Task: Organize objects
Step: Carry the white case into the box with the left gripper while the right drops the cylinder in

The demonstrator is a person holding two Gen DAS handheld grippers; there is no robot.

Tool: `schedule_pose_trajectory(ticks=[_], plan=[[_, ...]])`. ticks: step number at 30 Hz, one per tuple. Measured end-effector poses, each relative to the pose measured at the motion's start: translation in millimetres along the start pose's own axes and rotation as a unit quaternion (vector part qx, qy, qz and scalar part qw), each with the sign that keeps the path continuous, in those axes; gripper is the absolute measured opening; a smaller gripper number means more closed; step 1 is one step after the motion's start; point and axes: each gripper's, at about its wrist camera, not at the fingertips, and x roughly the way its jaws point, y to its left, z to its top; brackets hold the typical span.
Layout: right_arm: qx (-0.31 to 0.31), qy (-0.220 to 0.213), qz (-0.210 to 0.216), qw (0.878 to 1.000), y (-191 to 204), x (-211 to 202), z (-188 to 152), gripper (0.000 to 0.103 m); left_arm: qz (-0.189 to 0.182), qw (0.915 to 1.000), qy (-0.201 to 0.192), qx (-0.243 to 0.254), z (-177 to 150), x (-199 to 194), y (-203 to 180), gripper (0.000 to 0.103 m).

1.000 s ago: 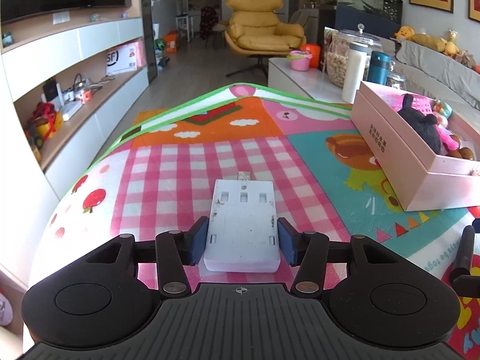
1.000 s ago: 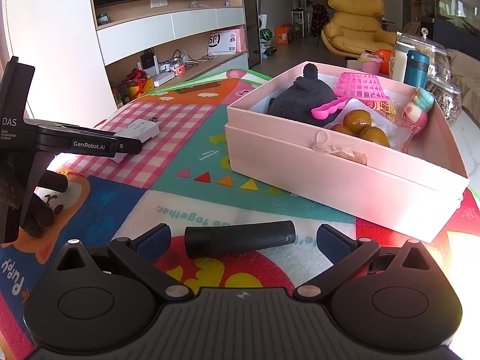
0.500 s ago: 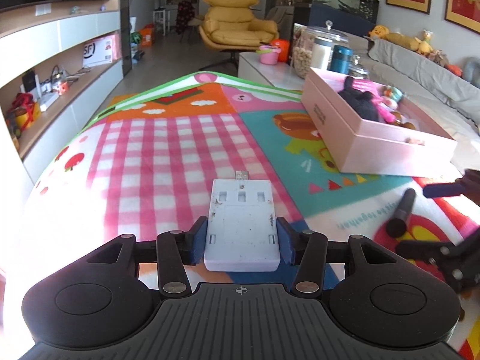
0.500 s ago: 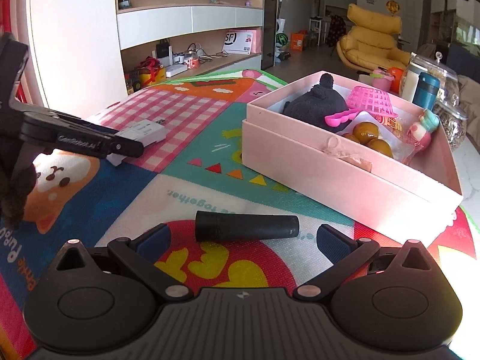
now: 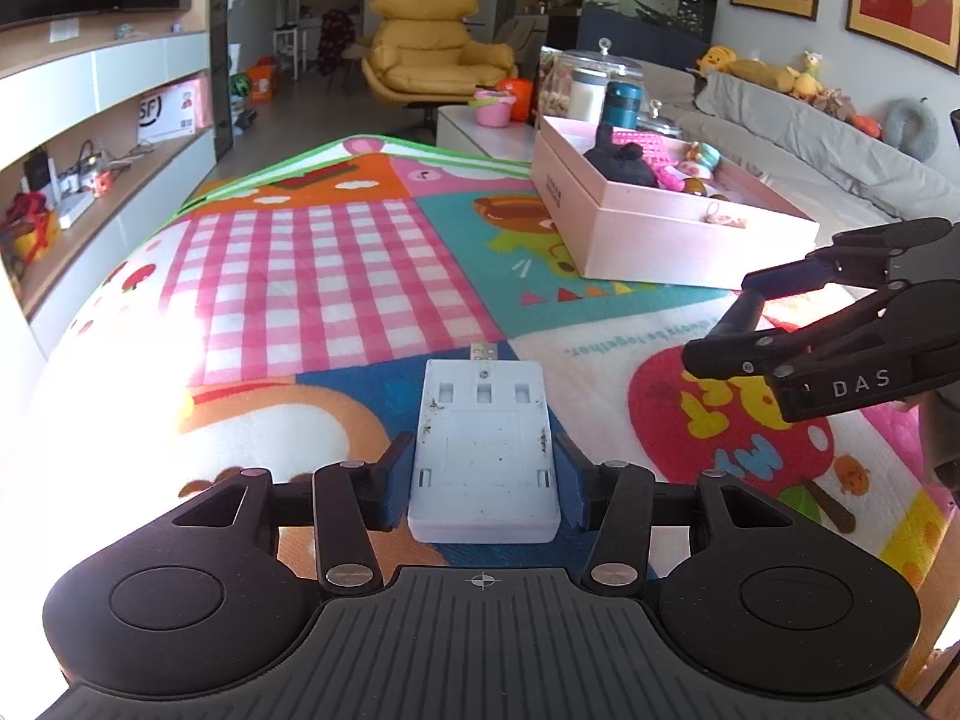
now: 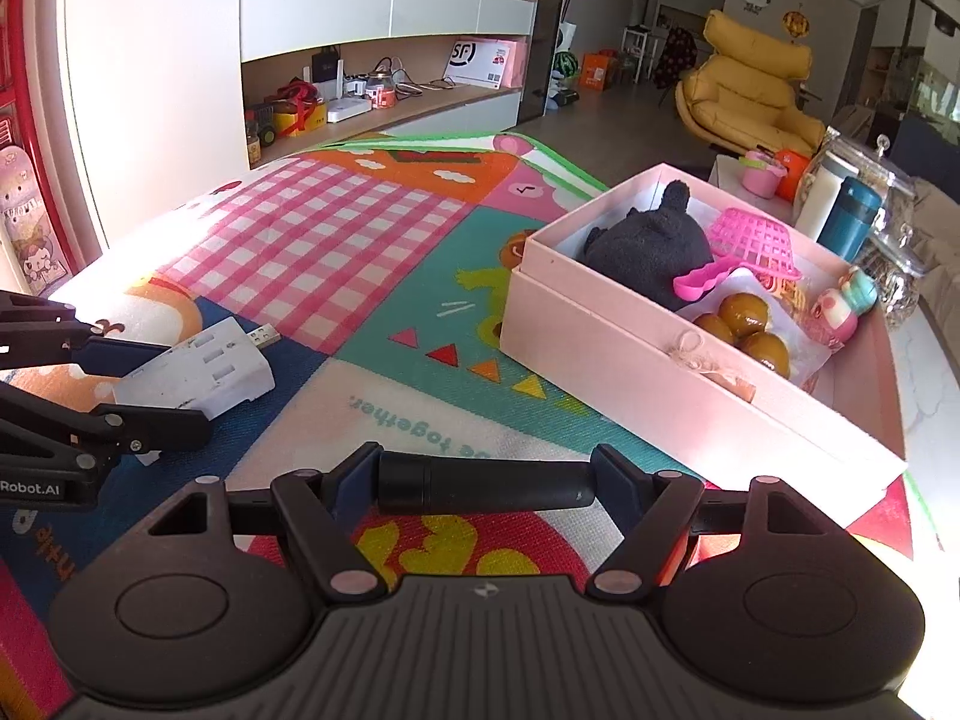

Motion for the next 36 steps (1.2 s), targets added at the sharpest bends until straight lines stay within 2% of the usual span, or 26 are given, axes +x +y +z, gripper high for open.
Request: schedule_pose_trajectory(ticks=[5,11,14,19,21,23,25,29,32,36], plan=[[-0.009,-0.003,0.006,1.000,-1.1,-42.5,-18.5,0.076,-0.015,0.9997,-0.016,0.008,19.1,-15.9,-16.2,0.052],[0.007,-0.033,0.023,0.999,-9.2,-77.8,-40.5,0.076,-0.052,0.9958,-0.071,0.025,88.7,-14.7,-59.7,0.052],[0.009,-0.056,0.022,0.998,-14.0,-83.6,-46.3,0.076,-0.077,0.9940,-0.077,0.011,131.3,16.1,-88.2,0.052],[0.028,-0.073,0.025,0.997,-29.8,-81.8,-51.5,0.076,-0.135,0.9871,-0.065,-0.057,177.4,91.3,-120.8,0.052],[0.039,-0.079,0.028,0.996,-37.4,-80.2,-53.7,0.075,-0.149,0.9862,-0.048,-0.054,182.5,123.1,-136.5,0.053],[0.047,-0.082,0.030,0.995,-43.8,-79.1,-56.5,0.076,-0.120,0.9916,-0.034,-0.033,180.5,144.4,-151.6,0.053],[0.047,-0.087,0.026,0.995,-48.6,-78.1,-59.1,0.076,-0.092,0.9946,-0.045,-0.020,176.6,150.5,-157.5,0.050],[0.045,-0.088,0.021,0.995,-57.6,-73.9,-61.5,0.076,-0.110,0.9908,-0.063,-0.045,172.8,137.4,-140.7,0.050],[0.034,-0.093,0.010,0.995,-63.3,-71.0,-56.4,0.076,-0.114,0.9875,-0.091,-0.061,164.3,111.2,-118.4,0.050],[0.000,-0.127,-0.027,0.992,-83.1,-75.5,-36.6,0.076,-0.098,0.9875,-0.106,-0.063,141.9,82.0,-86.2,0.050]])
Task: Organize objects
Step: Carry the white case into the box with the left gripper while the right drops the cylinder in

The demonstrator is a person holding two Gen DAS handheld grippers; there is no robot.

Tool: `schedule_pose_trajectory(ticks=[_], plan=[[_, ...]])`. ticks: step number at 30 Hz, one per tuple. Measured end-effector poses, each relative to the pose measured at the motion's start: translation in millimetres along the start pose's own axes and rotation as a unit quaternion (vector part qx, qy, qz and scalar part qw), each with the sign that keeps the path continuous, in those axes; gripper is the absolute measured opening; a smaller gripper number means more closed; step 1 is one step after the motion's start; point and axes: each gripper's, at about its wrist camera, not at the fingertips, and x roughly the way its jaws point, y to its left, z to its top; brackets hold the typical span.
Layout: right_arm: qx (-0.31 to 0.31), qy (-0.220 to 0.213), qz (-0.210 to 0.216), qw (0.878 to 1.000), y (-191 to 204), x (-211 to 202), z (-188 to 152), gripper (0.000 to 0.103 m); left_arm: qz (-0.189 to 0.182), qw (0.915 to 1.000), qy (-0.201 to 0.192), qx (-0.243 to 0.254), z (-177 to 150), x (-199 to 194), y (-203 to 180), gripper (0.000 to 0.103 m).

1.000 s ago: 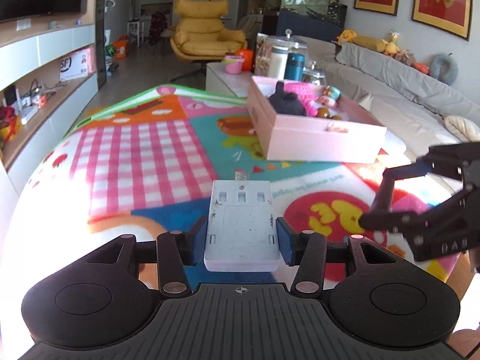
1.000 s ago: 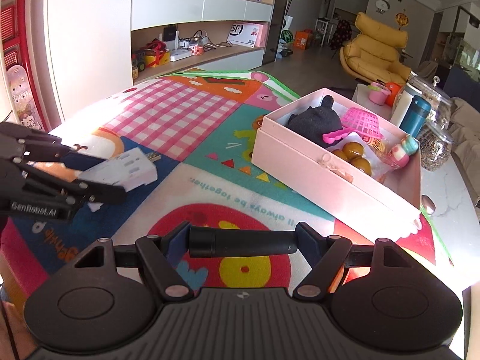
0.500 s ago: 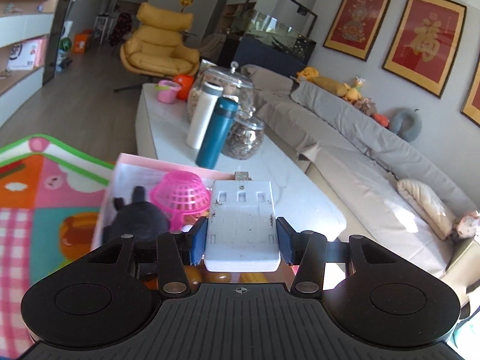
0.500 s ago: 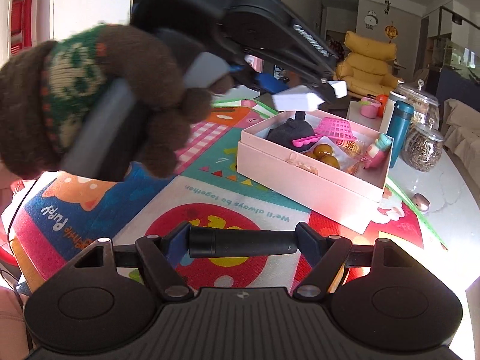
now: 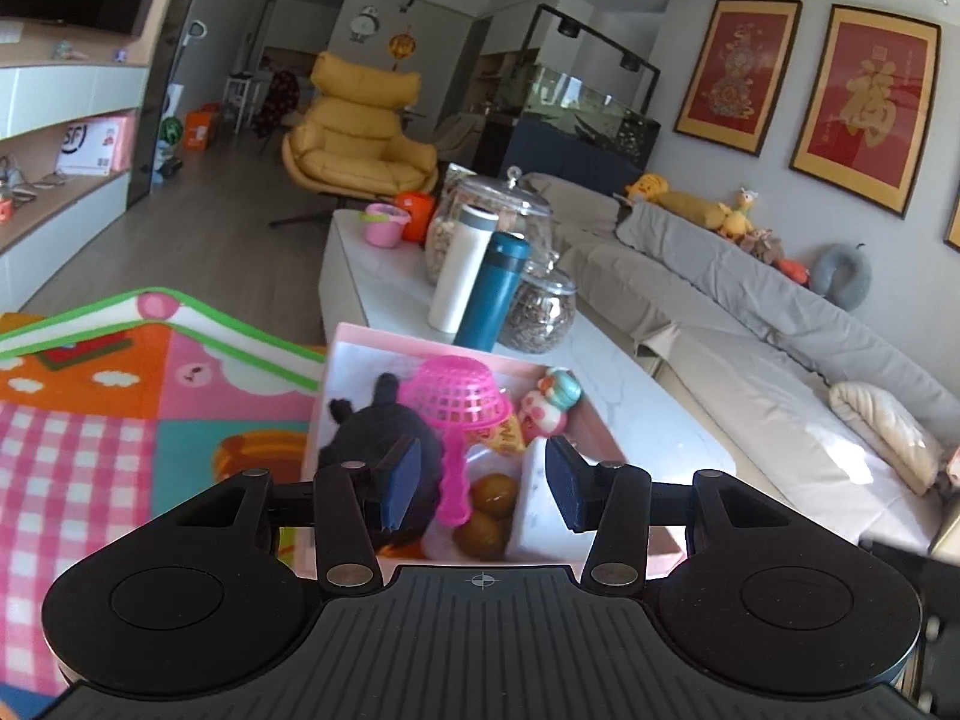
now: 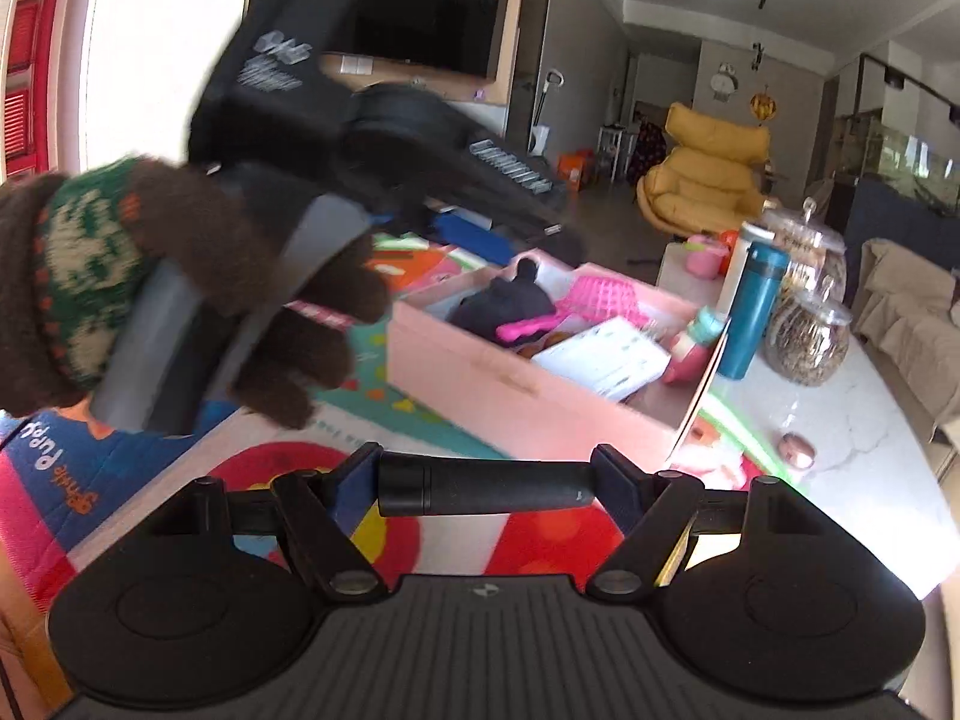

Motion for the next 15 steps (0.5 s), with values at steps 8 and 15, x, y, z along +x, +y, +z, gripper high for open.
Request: schedule_pose_trajectory(ticks=[8,15], plan=[[-0.096,0.018,-0.064,0.993,-47.5,57.5,52.8,0.076,0.010,0.9994,0.034,-0.006,-25.1,-21.2,36.5,0.050],[-0.052,0.044,-0.032,0.997,-64.3,70.9,51.6,0.088,0.039,0.9986,0.005,-0.036,-18.0,-25.1,57.9,0.050]])
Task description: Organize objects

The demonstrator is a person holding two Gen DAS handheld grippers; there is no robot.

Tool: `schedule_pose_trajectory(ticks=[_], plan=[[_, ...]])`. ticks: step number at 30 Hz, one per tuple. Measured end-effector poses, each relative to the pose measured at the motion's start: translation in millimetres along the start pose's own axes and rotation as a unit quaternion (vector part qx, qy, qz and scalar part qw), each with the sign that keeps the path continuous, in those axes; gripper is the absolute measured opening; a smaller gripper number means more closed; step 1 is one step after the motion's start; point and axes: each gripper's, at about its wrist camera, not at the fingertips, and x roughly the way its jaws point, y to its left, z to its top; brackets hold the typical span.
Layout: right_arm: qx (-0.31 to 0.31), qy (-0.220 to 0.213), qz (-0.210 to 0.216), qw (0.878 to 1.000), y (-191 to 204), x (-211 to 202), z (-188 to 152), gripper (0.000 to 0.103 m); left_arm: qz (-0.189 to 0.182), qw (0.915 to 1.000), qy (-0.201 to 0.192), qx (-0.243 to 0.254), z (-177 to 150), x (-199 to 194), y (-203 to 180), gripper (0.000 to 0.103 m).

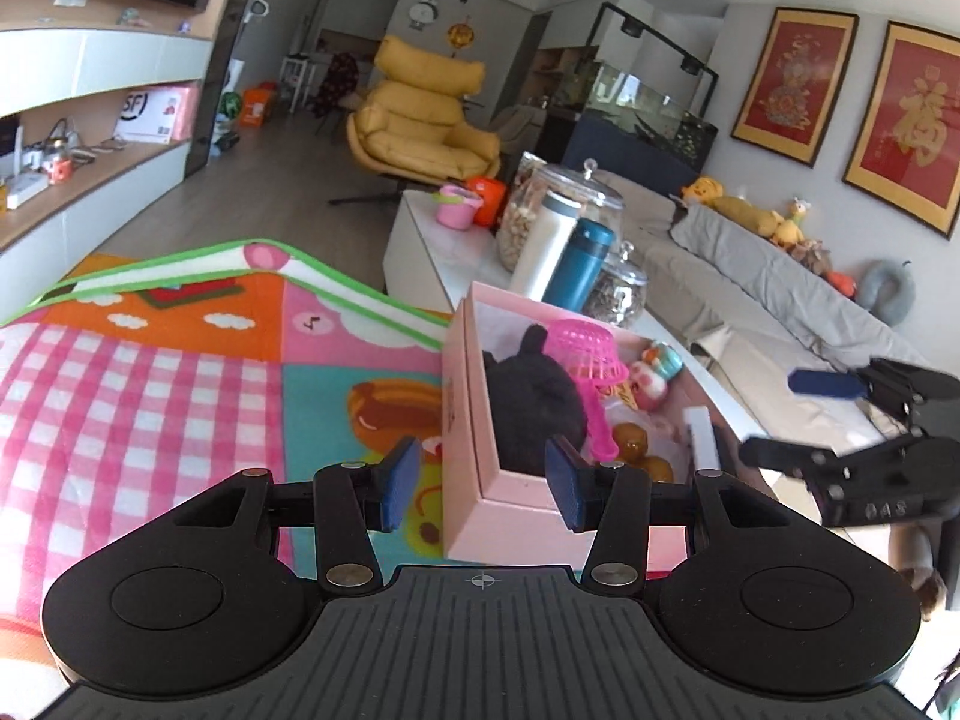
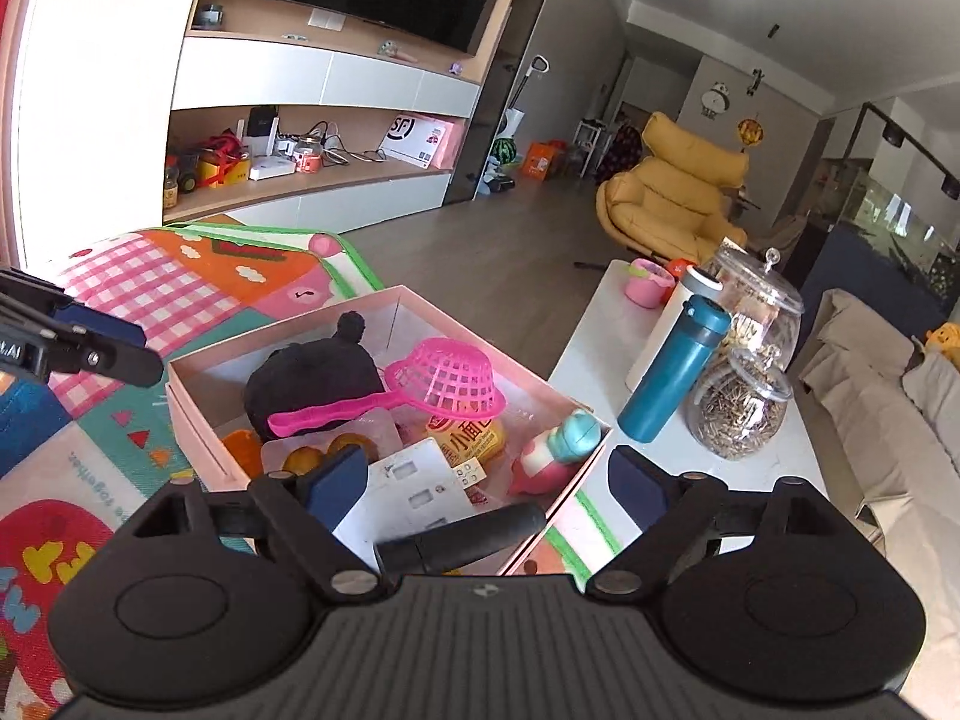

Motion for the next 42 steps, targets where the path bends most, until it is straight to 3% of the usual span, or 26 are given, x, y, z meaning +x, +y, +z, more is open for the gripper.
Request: schedule_pose_trajectory(ticks=[9,11,14,15,18,23,26,27,30,32,34,38,40,42], plan=[[0.054,0.025,0.017,0.998,17.8,-18.1,-39.7,0.087,0.021,0.9995,0.004,0.022,8.6,27.9,-5.5,0.050],[0.057,0.038,0.000,0.998,22.8,-12.4,-42.9,0.080,0.035,0.9983,0.014,0.043,9.0,38.6,-12.5,0.050],[0.046,0.071,-0.043,0.996,32.3,5.9,-47.2,0.062,0.080,0.9930,0.043,0.076,8.2,56.8,-16.6,0.051],[0.054,0.080,-0.036,0.995,32.8,11.3,-47.1,0.058,0.082,0.9928,0.042,0.077,8.8,57.4,-14.0,0.058],[0.069,0.077,-0.026,0.994,38.3,18.1,-41.9,0.060,0.097,0.9909,0.051,0.078,12.7,51.7,-4.5,0.061],[0.062,0.065,-0.002,0.996,64.2,44.1,-17.3,0.060,0.148,0.9860,0.026,0.073,20.9,26.7,36.6,0.065],[0.056,0.056,0.004,0.997,89.0,69.3,6.5,0.060,0.182,0.9824,0.008,0.041,27.5,21.0,76.5,0.088],[0.053,0.053,0.002,0.997,96.7,77.1,13.2,0.061,0.189,0.9816,0.008,0.031,29.2,20.6,88.9,0.101],[0.056,0.055,-0.013,0.997,111.5,90.9,24.8,0.061,0.163,0.9864,0.014,-0.015,31.3,16.7,115.8,0.103],[0.067,0.062,-0.018,0.996,116.6,90.8,26.8,0.067,0.156,0.9874,0.011,-0.023,30.0,12.3,116.3,0.103],[0.080,0.067,-0.022,0.994,121.0,81.7,23.5,0.085,0.159,0.9872,-0.004,-0.010,26.9,2.2,107.8,0.103],[0.095,0.074,-0.022,0.992,138.4,51.7,6.5,0.090,0.144,0.9890,-0.025,0.023,16.0,-27.0,84.0,0.103],[0.110,0.083,-0.022,0.990,147.1,37.5,-6.1,0.103,0.143,0.9885,-0.034,0.035,2.3,-47.7,69.3,0.103],[0.134,0.100,-0.023,0.986,154.6,25.6,-17.6,0.103,0.143,0.9880,-0.033,0.048,-19.0,-66.6,55.7,0.103]])
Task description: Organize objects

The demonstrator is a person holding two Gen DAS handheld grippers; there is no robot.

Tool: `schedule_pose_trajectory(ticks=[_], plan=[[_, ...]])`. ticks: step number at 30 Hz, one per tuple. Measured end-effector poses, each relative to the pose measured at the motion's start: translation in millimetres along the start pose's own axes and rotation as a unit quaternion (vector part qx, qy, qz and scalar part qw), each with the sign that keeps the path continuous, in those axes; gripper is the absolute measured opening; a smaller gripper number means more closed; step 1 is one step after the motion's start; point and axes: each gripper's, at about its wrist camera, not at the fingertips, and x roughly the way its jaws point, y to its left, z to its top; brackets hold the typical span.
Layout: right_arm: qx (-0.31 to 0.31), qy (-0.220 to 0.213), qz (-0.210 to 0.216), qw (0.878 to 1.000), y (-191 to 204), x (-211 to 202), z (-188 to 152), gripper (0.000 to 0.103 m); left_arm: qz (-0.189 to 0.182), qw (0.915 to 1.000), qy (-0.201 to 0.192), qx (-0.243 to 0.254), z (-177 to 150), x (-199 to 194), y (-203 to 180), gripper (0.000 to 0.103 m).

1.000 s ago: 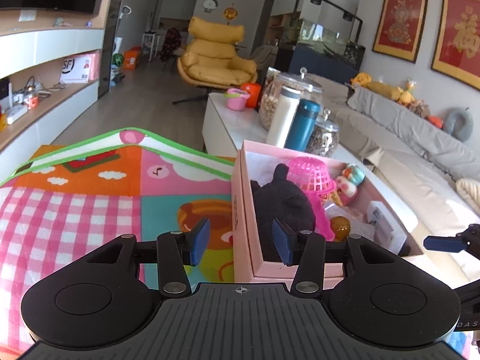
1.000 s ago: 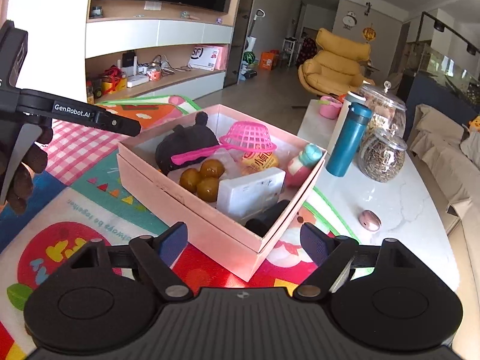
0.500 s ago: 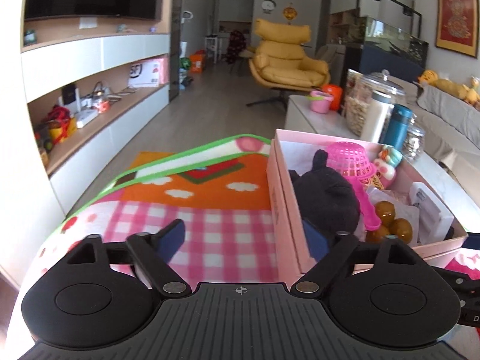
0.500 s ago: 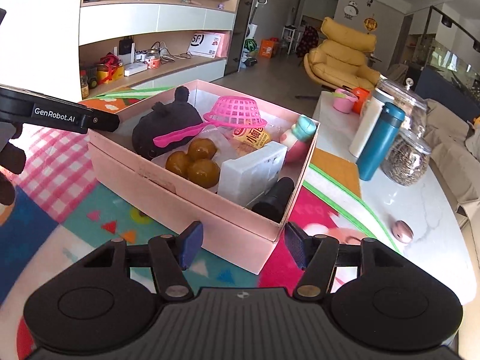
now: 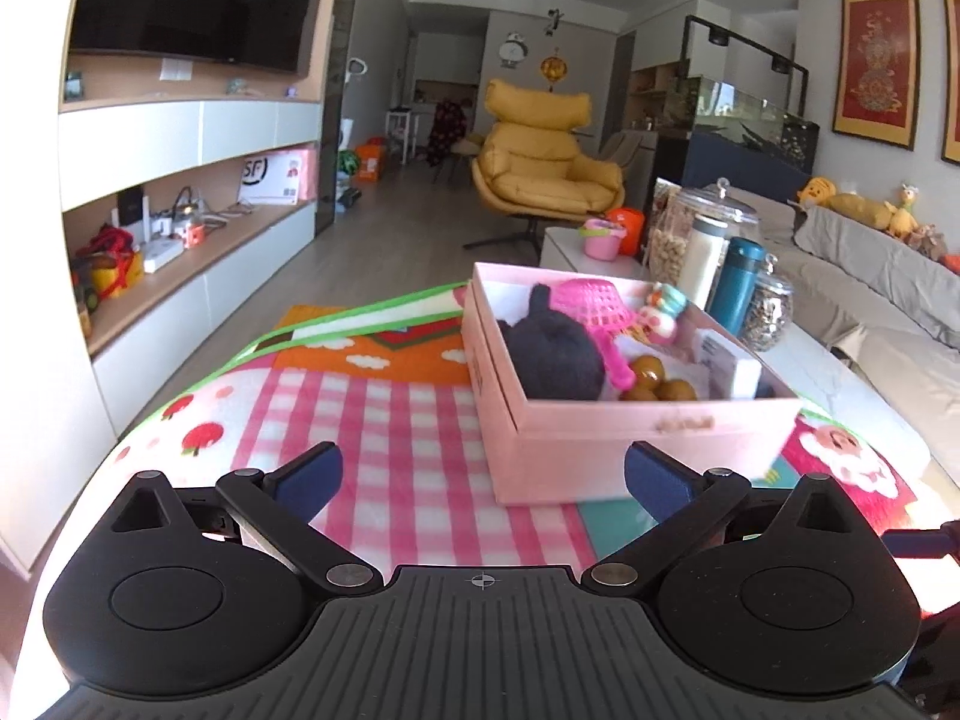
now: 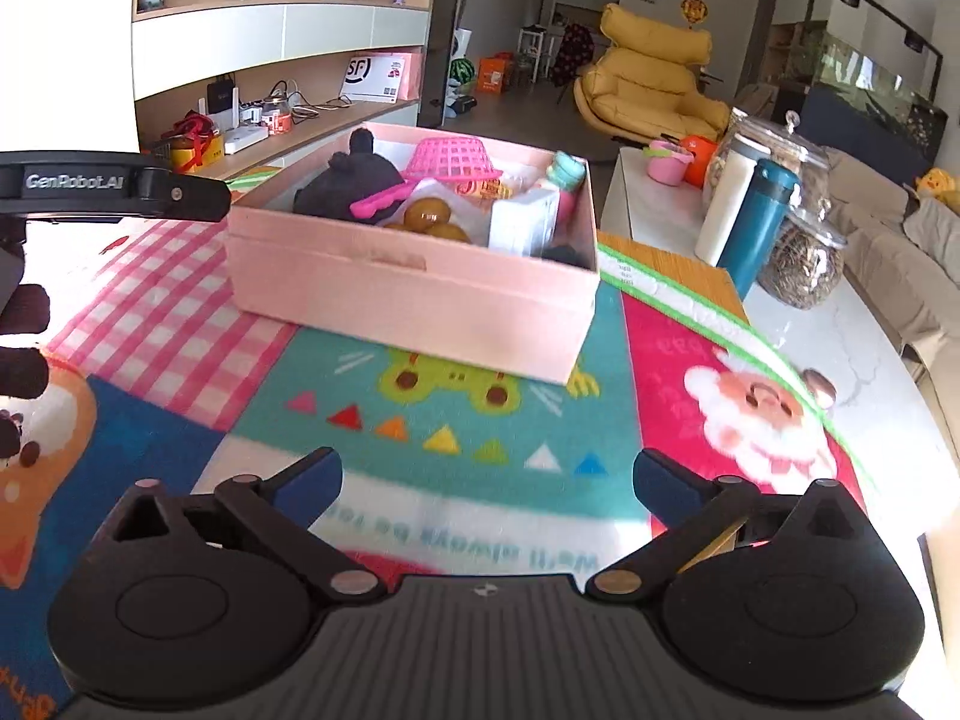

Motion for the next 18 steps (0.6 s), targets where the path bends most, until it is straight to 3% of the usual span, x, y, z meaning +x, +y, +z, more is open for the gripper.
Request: schedule_pose_trajectory(ticks=[4,7,9,12,18], plan=[[0.029,0.032,0.002,0.999,4.7,-6.7,-25.7,0.103,-0.002,0.9990,0.041,0.019,-43.8,-29.5,-17.8,0.103],[0.057,0.001,0.000,0.998,2.1,-10.6,-39.7,0.103,0.000,0.9980,0.062,0.015,-65.2,-33.2,-22.7,0.103],[0.071,0.004,0.007,0.997,-1.9,-9.8,-40.6,0.103,0.025,0.9976,0.062,0.020,-68.1,-30.9,-25.3,0.103],[0.045,-0.026,0.011,0.999,-0.4,-12.0,-46.3,0.103,0.057,0.9953,0.076,0.019,-72.1,-23.5,-26.1,0.103],[0.059,-0.034,0.009,0.998,-2.3,-10.8,-46.4,0.103,0.069,0.9942,0.077,0.029,-76.1,-22.2,-29.1,0.103]])
